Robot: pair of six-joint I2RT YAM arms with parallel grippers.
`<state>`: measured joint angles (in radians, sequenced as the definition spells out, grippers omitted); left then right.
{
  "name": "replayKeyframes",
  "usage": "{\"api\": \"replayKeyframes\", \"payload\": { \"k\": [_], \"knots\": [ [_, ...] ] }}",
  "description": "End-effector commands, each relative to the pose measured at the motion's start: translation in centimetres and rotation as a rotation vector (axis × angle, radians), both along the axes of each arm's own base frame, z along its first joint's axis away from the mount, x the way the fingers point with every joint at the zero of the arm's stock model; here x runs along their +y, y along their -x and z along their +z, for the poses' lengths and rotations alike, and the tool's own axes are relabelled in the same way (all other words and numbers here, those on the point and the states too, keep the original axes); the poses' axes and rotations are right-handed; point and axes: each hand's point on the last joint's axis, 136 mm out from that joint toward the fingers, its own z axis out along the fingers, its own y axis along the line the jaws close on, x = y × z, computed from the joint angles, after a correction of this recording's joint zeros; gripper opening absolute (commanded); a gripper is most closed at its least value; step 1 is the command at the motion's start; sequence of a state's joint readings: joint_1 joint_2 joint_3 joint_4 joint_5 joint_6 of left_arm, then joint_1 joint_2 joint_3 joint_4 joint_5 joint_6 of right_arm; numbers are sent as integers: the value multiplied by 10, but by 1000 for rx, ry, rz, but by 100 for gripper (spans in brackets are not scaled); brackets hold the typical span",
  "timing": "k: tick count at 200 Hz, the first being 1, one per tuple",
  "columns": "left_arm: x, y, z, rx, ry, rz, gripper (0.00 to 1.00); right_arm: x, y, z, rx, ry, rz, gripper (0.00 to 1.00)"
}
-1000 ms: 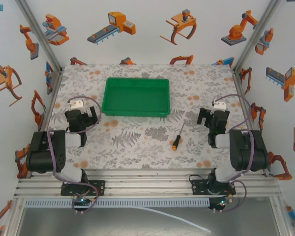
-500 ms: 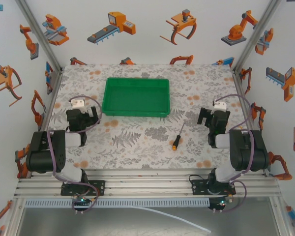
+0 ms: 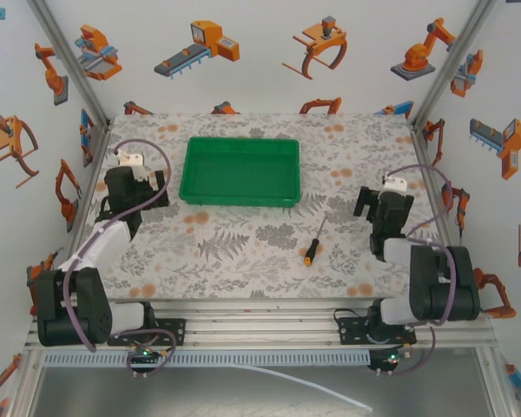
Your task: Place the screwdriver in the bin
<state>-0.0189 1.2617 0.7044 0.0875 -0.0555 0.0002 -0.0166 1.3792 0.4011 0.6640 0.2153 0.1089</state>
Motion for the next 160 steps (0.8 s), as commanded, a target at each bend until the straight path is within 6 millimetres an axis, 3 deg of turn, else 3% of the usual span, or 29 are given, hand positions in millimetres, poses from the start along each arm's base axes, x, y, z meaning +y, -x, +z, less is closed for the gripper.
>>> {"api": "replayKeyframes", "payload": {
  "k": [1, 26, 57, 79, 126, 160],
  "knots": [
    [-2, 28, -5, 171, -23, -35, 97, -8, -1, 46, 2, -21, -62, 99],
    [-3, 35, 19, 225, -41, -56, 97, -13, 19, 74, 162, -175, -190, 99],
    [-6, 45, 39, 280, -54, -91, 97, 19, 54, 99, 233, -430, -146, 99],
    [-14, 56, 52, 333, -23, -133, 97, 53, 73, 97, 185, -544, 31, 99],
    [-23, 66, 67, 424, -18, -185, 97, 59, 131, 89, 414, -468, -37, 99],
    [-22, 65, 78, 421, -45, -191, 97, 91, 154, 62, 591, -431, -14, 92]
  ]
}}
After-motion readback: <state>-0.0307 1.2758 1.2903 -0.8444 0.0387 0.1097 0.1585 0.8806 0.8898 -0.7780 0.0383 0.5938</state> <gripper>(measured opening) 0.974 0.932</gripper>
